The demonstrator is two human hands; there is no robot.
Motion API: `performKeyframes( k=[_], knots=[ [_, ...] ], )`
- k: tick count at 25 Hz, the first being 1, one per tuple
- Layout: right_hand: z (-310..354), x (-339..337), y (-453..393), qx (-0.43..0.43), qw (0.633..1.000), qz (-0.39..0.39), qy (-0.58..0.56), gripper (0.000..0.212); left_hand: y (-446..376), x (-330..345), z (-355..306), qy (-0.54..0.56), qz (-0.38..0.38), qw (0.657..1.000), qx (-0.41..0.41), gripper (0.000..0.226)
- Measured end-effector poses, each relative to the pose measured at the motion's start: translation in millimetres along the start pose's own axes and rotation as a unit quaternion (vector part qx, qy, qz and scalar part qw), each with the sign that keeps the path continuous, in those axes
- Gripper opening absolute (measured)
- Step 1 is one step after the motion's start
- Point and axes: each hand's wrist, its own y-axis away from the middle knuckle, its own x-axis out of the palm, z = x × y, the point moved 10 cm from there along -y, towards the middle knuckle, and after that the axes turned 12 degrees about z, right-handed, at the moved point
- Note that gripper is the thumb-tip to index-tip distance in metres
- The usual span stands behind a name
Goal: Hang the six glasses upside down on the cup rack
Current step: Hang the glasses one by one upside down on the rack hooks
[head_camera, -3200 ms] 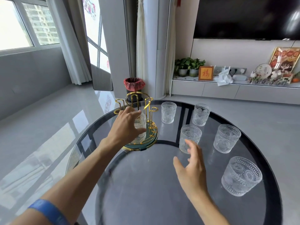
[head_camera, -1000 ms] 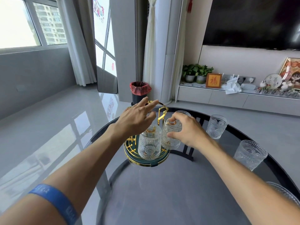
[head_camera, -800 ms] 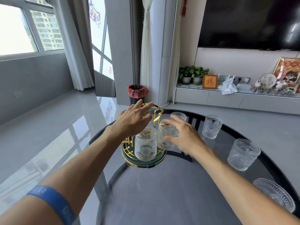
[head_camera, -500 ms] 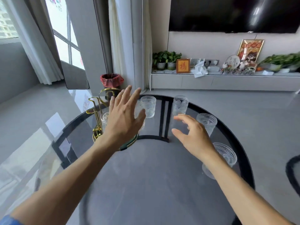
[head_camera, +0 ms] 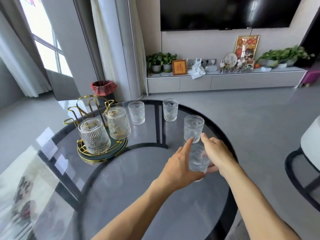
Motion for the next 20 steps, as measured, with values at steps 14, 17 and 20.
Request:
performKeyframes(
  k=[14, 17, 20],
  knots=[
    [96.3, 146.5, 36.4, -0.039, 0.775, 0.375, -0.508, 0.049, 83.7, -176.1, 10.1, 0.076, -0.174, 0.974, 0.127, 0.081],
    [129.4, 147.2, 28.0, -0.070, 0.774, 0.338, -0.531, 0.048, 86.3, -208.0, 22.3, 0.077, -0.120, 0.982, 0.121, 0.078],
    [165.9, 127.1, 5.4, -0.124, 0.817, 0.256, -0.502, 0.052, 92.7, -268.3, 54.2, 0.069, -0.171, 0.980, 0.077, 0.059]
  ],
)
